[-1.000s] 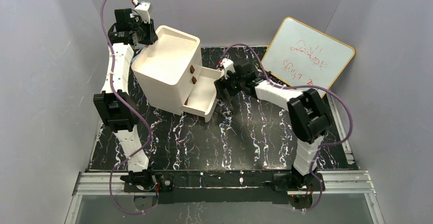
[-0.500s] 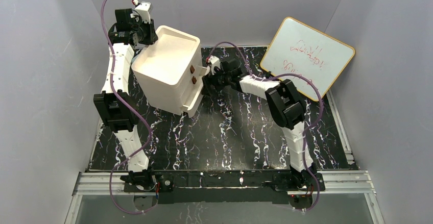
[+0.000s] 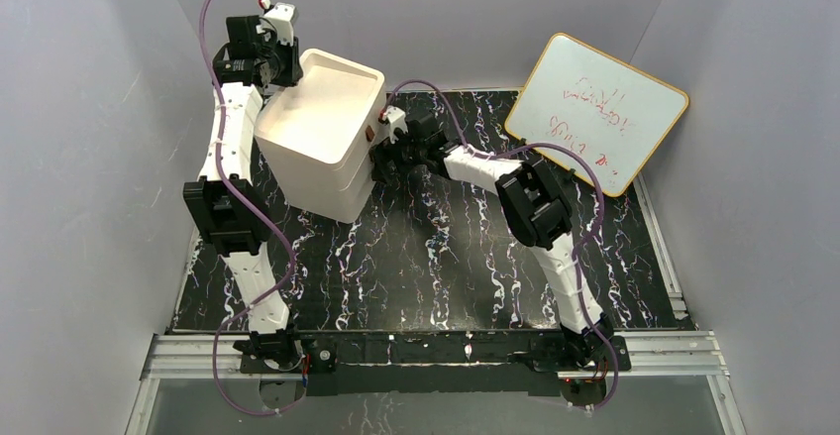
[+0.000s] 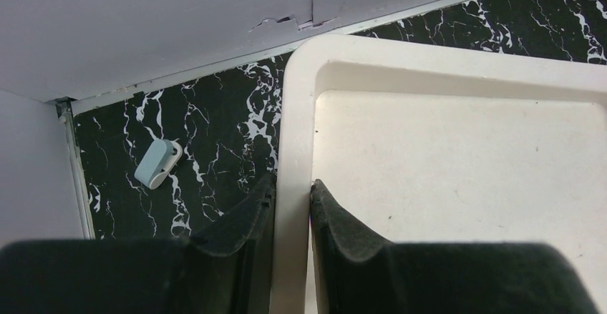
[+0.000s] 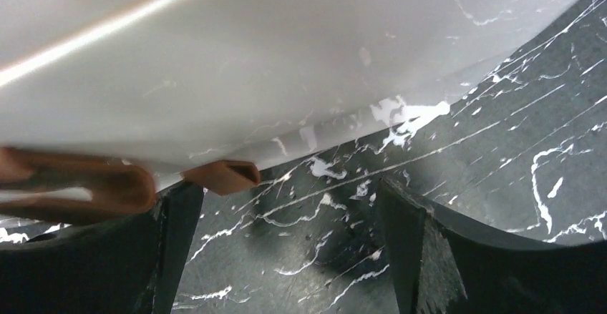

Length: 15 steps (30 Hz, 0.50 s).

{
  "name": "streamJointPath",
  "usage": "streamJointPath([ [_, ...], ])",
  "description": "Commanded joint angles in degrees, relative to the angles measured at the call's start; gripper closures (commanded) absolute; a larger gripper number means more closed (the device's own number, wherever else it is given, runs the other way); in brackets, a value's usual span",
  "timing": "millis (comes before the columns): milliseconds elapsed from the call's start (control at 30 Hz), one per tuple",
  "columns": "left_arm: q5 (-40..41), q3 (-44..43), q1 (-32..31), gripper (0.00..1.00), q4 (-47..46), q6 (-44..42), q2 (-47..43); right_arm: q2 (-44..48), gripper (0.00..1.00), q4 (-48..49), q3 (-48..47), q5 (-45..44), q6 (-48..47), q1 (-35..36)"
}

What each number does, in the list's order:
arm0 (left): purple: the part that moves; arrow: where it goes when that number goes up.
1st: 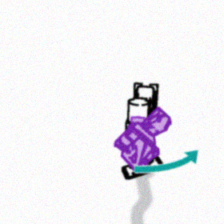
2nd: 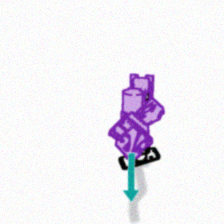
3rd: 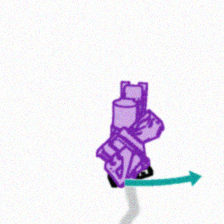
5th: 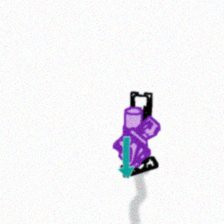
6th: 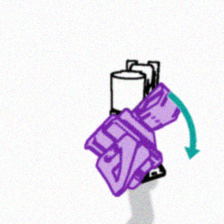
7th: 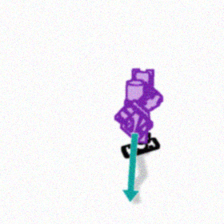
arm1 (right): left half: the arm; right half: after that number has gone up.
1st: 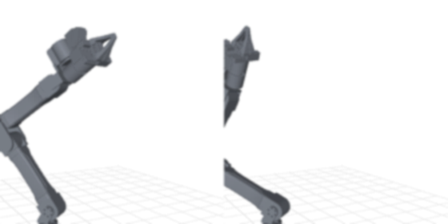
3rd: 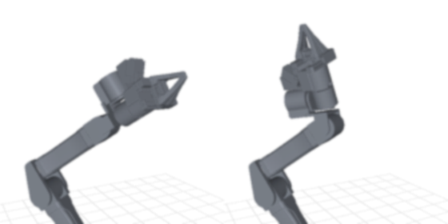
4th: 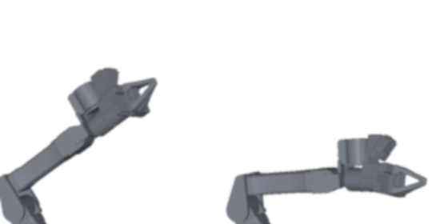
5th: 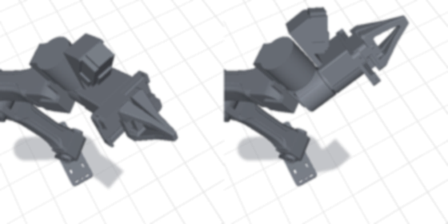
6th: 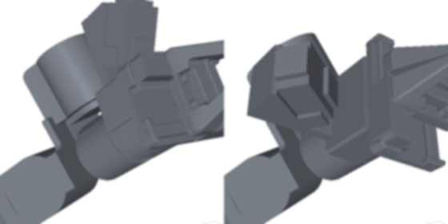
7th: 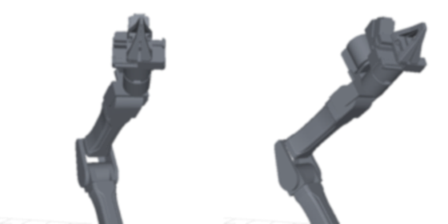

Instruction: Organize the makeup

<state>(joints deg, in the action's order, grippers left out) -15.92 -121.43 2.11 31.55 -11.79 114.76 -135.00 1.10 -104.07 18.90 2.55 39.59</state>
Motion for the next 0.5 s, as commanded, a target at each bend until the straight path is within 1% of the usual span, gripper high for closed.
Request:
streamJointPath([
  [0, -2.28, -1.98, -4.31, 0.92, 16.35, 1.46, 3.31, 10.87, 0.02, 6.24, 6.29, -3.22, -3.30, 4.53],
  [100, -0.77, -5.20, -4.22, 0.85, 16.10, 0.20, 4.45, 19.88, 0.02, 2.39, 13.67, -7.18, -9.37, 4.44],
  [133, -0.37, -6.53, -4.26, 0.80, 16.09, -0.27, 4.74, 22.97, 0.02, 0.94, 15.78, -9.14, -10.95, 4.46],
  [167, 0.11, -7.43, -4.27, 0.73, 16.13, -0.78, 5.03, 25.84, 0.02, -0.32, 17.98, -11.79, -12.04, 4.44],
  [200, 0.55, -8.33, -4.26, 0.65, 16.26, -1.13, 5.31, 30.06, 0.02, -0.92, 20.05, -14.90, -12.80, 4.44],
  [233, 1.16, -9.44, -4.22, 0.57, 16.29, -1.21, 5.57, 32.28, 0.02, -2.76, 22.25, -17.80, -13.61, 4.46],
  [300, 1.46, -11.68, -4.26, 0.37, 16.31, -1.17, 5.73, 39.35, 0.02, -4.59, 26.20, -24.81, -15.36, 4.44],
  [333, 1.39, -12.81, -4.24, 0.24, 16.04, -1.07, 5.67, 42.07, 0.02, -5.64, 27.75, -27.75, -15.96, 4.44],
  [367, 1.24, -13.96, -4.22, 0.06, 15.75, -0.92, 5.61, 44.58, 0.02, -6.41, 28.98, -31.01, -16.33, 4.51],
  [400, 1.28, -15.34, -4.27, 0.02, 15.34, -0.88, 5.76, 46.85, 0.02, -7.24, 29.91, -34.34, -16.54, 4.45],
  [467, 2.60, -18.06, -4.26, 0.02, 14.58, -1.14, 5.59, 50.68, 0.02, -8.69, 31.02, -39.15, -16.98, 4.42],
])
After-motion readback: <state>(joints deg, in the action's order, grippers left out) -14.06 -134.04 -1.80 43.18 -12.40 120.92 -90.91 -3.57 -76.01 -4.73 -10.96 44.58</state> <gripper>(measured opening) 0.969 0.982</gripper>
